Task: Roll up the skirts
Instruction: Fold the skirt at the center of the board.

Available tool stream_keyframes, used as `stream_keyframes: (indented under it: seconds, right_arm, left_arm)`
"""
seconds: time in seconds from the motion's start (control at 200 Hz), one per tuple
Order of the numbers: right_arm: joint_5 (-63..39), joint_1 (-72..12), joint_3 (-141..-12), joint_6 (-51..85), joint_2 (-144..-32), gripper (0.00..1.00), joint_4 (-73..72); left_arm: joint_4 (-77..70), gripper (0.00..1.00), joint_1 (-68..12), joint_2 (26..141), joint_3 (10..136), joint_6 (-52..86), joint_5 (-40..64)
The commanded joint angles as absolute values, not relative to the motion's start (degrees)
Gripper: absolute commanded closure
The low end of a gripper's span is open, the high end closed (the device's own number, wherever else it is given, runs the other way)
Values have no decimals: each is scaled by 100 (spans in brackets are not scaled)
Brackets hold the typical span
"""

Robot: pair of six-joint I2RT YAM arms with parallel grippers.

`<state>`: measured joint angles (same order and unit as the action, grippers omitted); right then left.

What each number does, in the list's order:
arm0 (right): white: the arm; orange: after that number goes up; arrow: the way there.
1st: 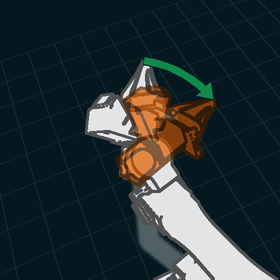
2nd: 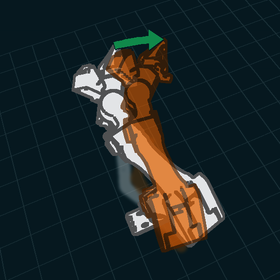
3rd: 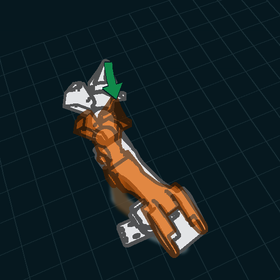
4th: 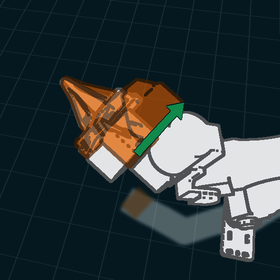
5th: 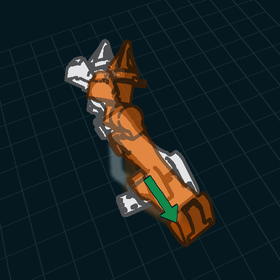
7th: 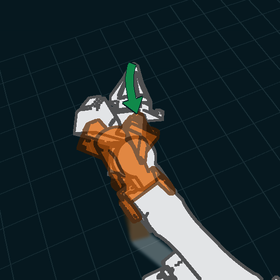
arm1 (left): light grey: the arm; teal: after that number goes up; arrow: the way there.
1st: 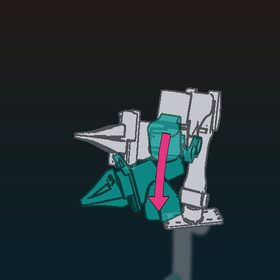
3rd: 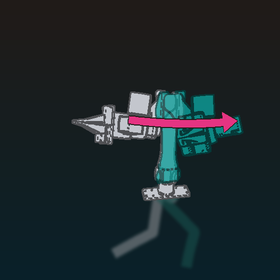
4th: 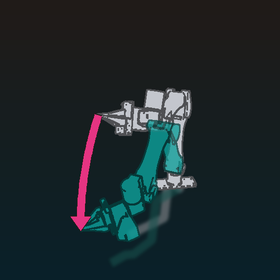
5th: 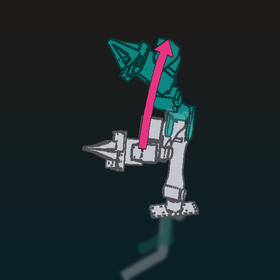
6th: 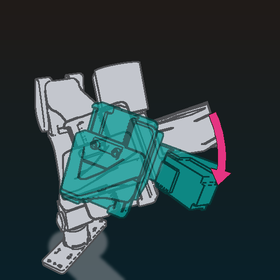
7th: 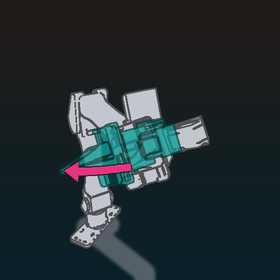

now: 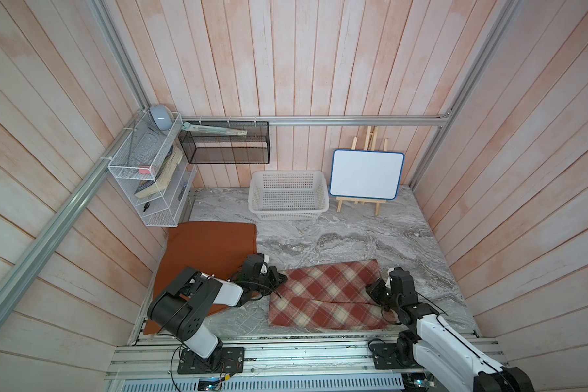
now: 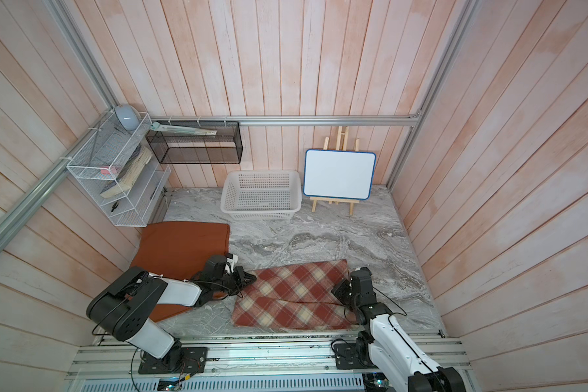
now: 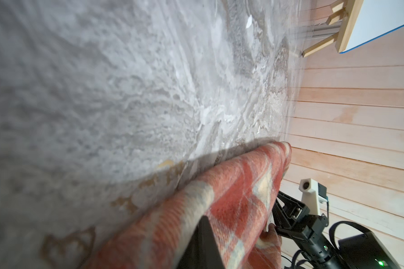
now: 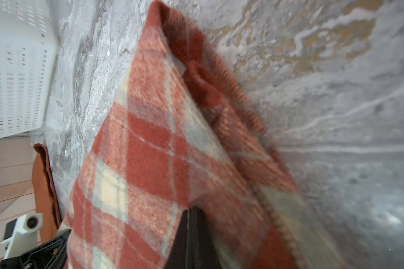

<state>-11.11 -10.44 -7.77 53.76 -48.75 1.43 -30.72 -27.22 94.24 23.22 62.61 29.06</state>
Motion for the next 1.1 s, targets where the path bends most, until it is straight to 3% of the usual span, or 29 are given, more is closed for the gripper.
stream_keyframes:
  seconds: [0.0, 0.485, 0.665, 0.685, 0.72, 0.825, 0.905, 1.045, 1.095]
  right_arm:
    - [-1152, -955, -770, 5162, -5141, 100, -74]
    - [-1659, -414, -2370, 4337, -7307, 100, -845]
    - [-1429, -447, -3058, 3690, -6633, 100, 200]
    - [-1361, -463, -3121, 3594, -6508, 100, 356]
    - [-1131, -470, -3230, 3441, -6299, 92, 658]
    - [-385, -432, -3207, 3247, -5798, 55, 1020]
    - [-489, -423, -2996, 3375, -5796, 45, 885]
    - [-456, -425, -3036, 3147, -6454, 35, 951]
    - [-403, -398, -3022, 3083, -6632, 30, 907]
  left_arm:
    - [-3024, 100, -2512, 9725, 2455, 6240, 3101]
    - [-1757, 100, -2089, 10105, 4371, 5491, 3175]
    - [-715, 100, -2035, 8942, 4364, 4976, 2636]
    - [-503, 94, -2031, 8762, 4338, 4874, 2523]
    - [-113, 79, -2018, 8444, 4258, 4716, 2310]
    - [474, 61, -2015, 7997, 3851, 4486, 2218]
    - [497, 57, -2015, 8086, 3536, 4497, 2452]
    - [307, 47, -2015, 8279, 3301, 4594, 2648]
    - [317, 33, -2017, 8347, 3335, 4531, 2757]
